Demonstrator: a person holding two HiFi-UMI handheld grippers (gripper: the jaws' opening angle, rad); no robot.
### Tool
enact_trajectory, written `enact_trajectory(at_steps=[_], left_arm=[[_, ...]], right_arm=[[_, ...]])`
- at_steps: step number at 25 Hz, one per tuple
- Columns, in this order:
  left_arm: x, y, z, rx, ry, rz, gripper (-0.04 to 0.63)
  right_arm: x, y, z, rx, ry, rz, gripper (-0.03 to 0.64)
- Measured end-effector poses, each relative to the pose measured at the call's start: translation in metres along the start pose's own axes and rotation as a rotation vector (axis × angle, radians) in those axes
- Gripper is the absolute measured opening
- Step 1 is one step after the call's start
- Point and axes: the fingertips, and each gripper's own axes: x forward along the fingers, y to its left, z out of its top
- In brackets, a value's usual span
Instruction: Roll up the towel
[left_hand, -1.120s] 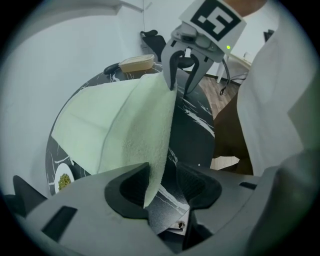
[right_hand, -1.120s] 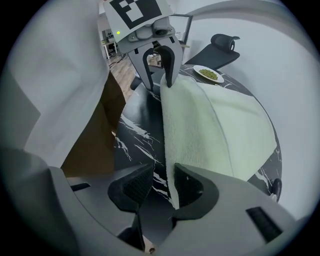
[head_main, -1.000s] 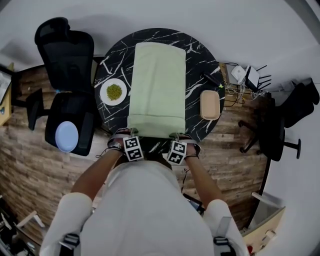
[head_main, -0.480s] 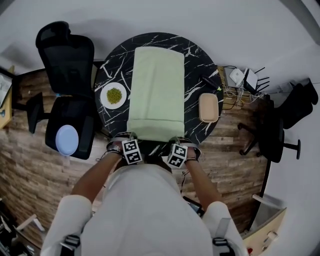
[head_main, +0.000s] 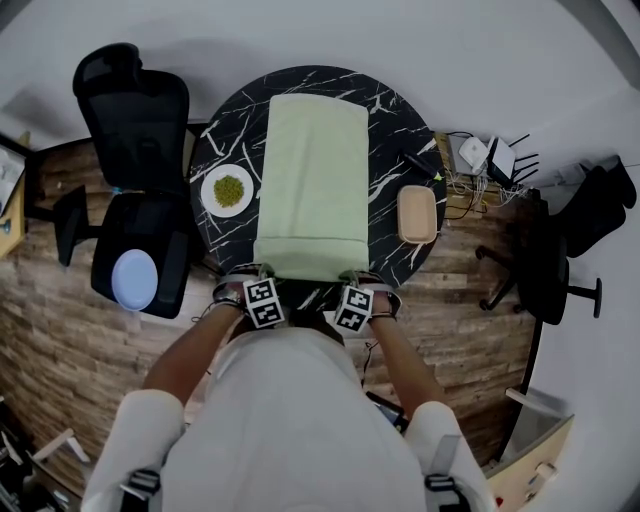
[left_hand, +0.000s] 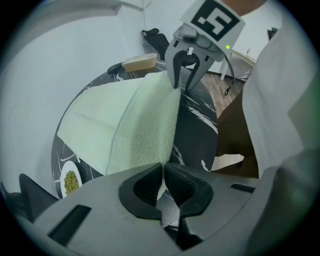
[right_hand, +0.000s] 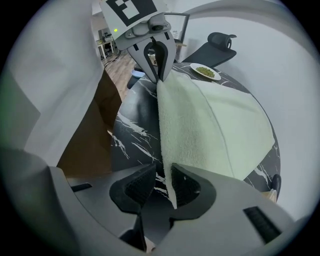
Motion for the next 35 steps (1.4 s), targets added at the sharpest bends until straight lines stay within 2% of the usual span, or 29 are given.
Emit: enact_trajectory(at_steps=[8,10,15,26,30,35], left_arm=[[0.003,-0.002,-0.001,0.0,0.012,-0.008,0.014],[0.003,0.0,-0.001,-0.001,0.013,-0.006,0.014],[0.003,-0.001,-0.001,-0.007,0.01,-0.004,0.014],[-0.008,-0.005,0.0,0.002,-0.016,-0.016,0.012],[-0.015,-0.021,-0.002,0.02,-0.019,-0.061,0.011],[-0.032,-0.065,-0.016,0.067,-0.016,-0.208,0.011]], right_arm=[[0.001,-0.003,-0.001,0.074,-0.014,0.076,0.064],[0.002,-0.012,-0.001,0.109,-0.026,0.061,0.008],[0.002,-0.012,-0.001,0.075,-0.027,0.069,0.008],[-0.018,-0.007,0.001,0.116,-0.068,0.067,0.002],[-0.026,0.012,0.001,0.122,-0.07,0.113,0.002],[-0.04,0.068,0.003,0.136,-0.061,0.291,0.002]])
